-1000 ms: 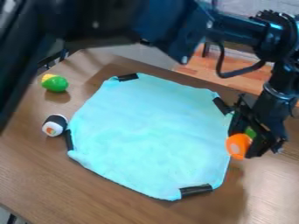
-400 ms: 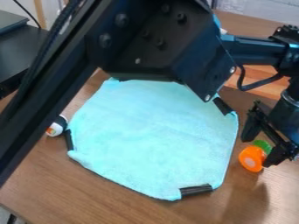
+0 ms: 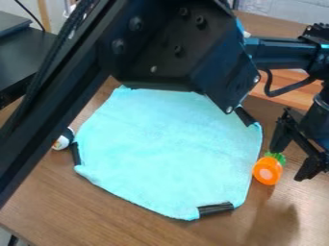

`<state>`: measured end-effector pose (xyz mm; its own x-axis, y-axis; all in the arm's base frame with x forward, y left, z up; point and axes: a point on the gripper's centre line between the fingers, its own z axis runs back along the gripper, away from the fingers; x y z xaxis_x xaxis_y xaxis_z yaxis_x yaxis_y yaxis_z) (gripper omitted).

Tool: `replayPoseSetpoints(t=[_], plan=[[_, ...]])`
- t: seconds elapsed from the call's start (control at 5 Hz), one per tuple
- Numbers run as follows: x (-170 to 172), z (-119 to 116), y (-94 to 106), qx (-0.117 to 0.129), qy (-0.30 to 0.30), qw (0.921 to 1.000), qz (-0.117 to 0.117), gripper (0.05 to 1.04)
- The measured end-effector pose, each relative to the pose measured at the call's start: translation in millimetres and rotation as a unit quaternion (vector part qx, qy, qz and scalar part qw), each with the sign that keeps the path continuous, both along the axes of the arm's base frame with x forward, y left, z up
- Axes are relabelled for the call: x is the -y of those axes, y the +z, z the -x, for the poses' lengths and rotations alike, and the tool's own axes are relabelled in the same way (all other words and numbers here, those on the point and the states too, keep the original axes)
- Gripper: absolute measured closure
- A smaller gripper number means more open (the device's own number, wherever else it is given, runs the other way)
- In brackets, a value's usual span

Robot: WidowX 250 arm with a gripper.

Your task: Put the orange object to the right outside the cloth

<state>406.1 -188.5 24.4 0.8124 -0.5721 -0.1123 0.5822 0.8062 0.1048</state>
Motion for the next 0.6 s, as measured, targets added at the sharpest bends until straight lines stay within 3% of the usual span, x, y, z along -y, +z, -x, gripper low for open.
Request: replayPoseSetpoints(t=[0.2,0.4,0.6], plan=[[0,7,-1.1,-0.007,-0.010,0.9999,0.009,0.083],[-20,16,43.5,0.020,-0.011,0.9991,0.036,0.083],[-69,34,74.3,0.039,0.012,0.9981,0.045,0.083]])
